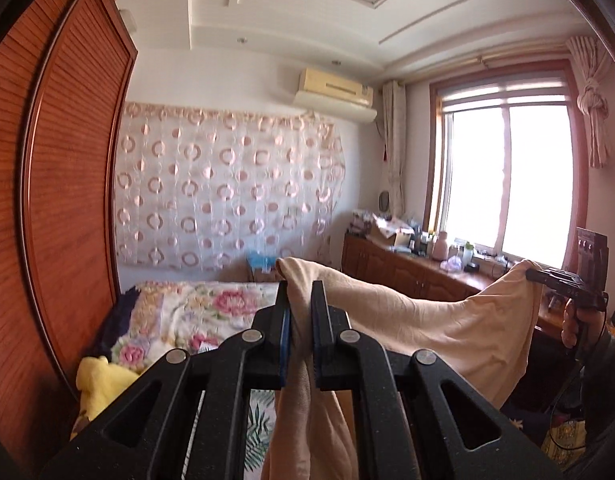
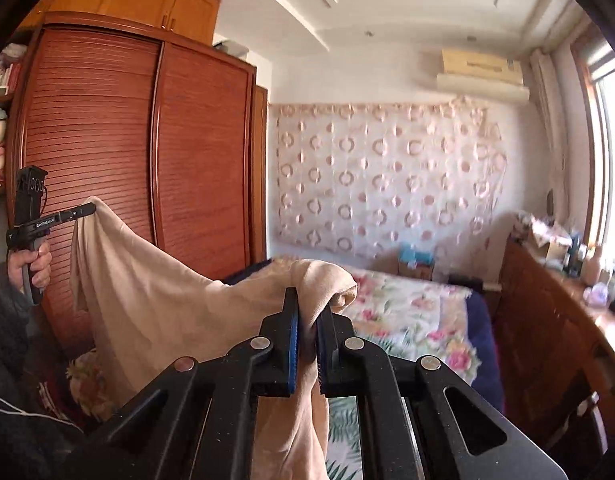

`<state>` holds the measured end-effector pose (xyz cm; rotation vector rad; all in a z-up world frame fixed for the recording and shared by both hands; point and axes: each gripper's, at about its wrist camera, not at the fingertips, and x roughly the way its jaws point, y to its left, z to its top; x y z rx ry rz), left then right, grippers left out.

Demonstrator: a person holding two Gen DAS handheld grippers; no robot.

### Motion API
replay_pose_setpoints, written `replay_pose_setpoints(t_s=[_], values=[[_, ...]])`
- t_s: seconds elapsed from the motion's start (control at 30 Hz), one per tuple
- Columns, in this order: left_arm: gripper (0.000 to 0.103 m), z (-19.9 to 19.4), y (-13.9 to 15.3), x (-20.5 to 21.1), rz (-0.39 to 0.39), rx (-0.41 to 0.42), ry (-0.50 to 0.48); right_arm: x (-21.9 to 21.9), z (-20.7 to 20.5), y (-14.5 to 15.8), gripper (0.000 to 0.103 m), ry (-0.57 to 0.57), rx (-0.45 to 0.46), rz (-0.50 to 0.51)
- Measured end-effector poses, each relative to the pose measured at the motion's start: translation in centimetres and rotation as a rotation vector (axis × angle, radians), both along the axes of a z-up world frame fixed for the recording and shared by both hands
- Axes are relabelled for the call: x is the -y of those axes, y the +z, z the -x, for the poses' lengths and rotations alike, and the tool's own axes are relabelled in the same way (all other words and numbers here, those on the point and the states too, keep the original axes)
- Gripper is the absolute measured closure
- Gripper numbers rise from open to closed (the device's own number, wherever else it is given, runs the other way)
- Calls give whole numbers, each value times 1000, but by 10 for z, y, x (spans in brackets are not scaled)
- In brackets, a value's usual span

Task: Fold small clothes
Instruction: 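Lift the hem with both grippers and fold it over toward the collar, release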

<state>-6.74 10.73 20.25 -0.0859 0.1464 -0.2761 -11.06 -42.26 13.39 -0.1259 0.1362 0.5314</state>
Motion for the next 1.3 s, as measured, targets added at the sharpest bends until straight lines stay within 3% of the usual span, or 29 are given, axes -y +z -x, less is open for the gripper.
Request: replay_pose_setpoints(t_s=[0.27, 0.43, 0.6, 0.93, 1.07, 1.3], values=[[94, -20, 41, -14, -8, 90, 75, -19, 7, 42, 96, -39, 141, 25], [94, -71, 38, -16, -31, 62, 131, -42, -32, 36, 96, -84, 120, 50], [94, -124, 2, -8, -68, -49, 165, -66, -90, 20, 96, -133, 15, 96], [94, -221, -99, -1, -131, -241, 226, -120, -218, -70, 96, -172, -212, 185], [94, -254, -136, 3, -146, -315, 243, -147, -269, -88, 96, -191, -284, 229], [94, -294, -175, 15, -182, -388, 264, -175, -343, -79, 96, -273, -352, 245]])
